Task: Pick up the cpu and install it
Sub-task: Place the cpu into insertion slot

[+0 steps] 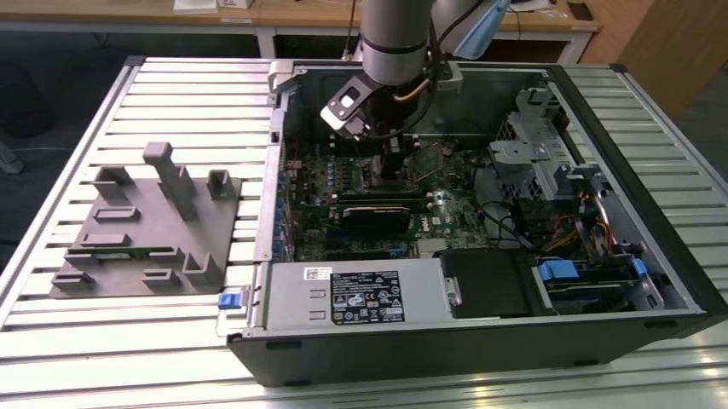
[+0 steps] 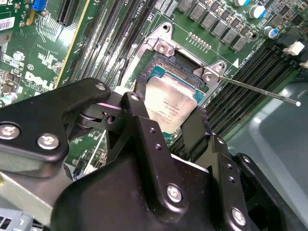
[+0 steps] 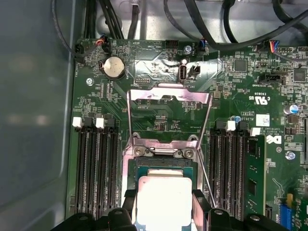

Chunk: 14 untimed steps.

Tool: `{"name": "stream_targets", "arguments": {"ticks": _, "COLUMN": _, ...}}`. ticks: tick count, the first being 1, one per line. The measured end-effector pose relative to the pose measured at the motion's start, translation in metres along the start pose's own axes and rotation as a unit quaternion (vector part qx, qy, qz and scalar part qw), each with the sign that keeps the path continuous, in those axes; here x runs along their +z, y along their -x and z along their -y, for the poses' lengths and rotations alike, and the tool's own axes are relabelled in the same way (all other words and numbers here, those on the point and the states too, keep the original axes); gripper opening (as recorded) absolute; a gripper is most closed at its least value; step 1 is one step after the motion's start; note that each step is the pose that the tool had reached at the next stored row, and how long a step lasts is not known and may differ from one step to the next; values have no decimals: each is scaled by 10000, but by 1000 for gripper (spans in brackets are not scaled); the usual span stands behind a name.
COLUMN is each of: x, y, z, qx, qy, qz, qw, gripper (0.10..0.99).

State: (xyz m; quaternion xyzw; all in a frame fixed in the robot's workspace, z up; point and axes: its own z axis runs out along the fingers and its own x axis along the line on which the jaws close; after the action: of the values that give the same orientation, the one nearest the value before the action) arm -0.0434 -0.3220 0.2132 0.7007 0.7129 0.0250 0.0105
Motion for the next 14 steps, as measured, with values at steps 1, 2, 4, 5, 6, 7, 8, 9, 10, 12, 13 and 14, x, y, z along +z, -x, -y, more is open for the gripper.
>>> {"name": "stream_targets", "arguments": {"ticks": 1, "x": 8, "y": 0, "z": 0, "qx": 0, "qy": 0, "qz": 0, "qw": 10000, "gripper": 545}}
{"name": "stream_targets", "arguments": {"ticks": 2, "x": 17, "y": 0, "z": 1, "qx": 0, "qy": 0, "qz": 0, "qw": 10000, "gripper": 545}}
{"name": "stream_targets", "arguments": {"ticks": 4, "x": 31, "y": 1, "z": 1, "qx": 0, "qy": 0, "qz": 0, "qw": 10000, "gripper": 545}}
{"name": "stream_targets", "arguments": {"ticks": 5, "x": 36, "y": 1, "z": 2, "qx": 0, "qy": 0, "qz": 0, "qw": 10000, "gripper": 545}}
{"name": "stream_targets", "arguments": {"ticks": 6, "x": 40, "y": 1, "z": 2, "qx": 1, "qy": 0, "qz": 0, "qw": 10000, "gripper": 545}}
{"name": "stream_targets", "arguments": {"ticks": 7, "x": 44, "y": 1, "z": 2, "qx": 1, "qy": 0, "qz": 0, "qw": 10000, "gripper": 545}}
{"name": "stream_targets", "arguments": {"ticks": 8, "x": 48, "y": 1, "z": 3, "qx": 2, "qy": 0, "qz": 1, "qw": 10000, "gripper": 545}}
{"name": "stream_targets", "arguments": {"ticks": 9, "x": 52, "y": 1, "z": 3, "qx": 1, "qy": 0, "qz": 1, "qw": 10000, "gripper": 545}}
{"name": "stream_targets", "arguments": {"ticks": 10, "x": 57, "y": 1, "z": 3, "qx": 2, "qy": 0, "qz": 0, "qw": 10000, "gripper": 545}}
{"name": "stream_targets", "arguments": {"ticks": 12, "x": 67, "y": 1, "z": 3, "qx": 2, "qy": 0, "qz": 0, "qw": 10000, "gripper": 545}}
{"name": "stream_targets", "arguments": {"ticks": 13, "x": 72, "y": 1, "z": 4, "qx": 3, "qy": 0, "qz": 0, "qw": 10000, "gripper": 545}}
{"name": "stream_targets", "arguments": {"ticks": 14, "x": 77, "y": 1, "z": 4, "qx": 4, "qy": 0, "qz": 0, "qw": 10000, "gripper": 545}}
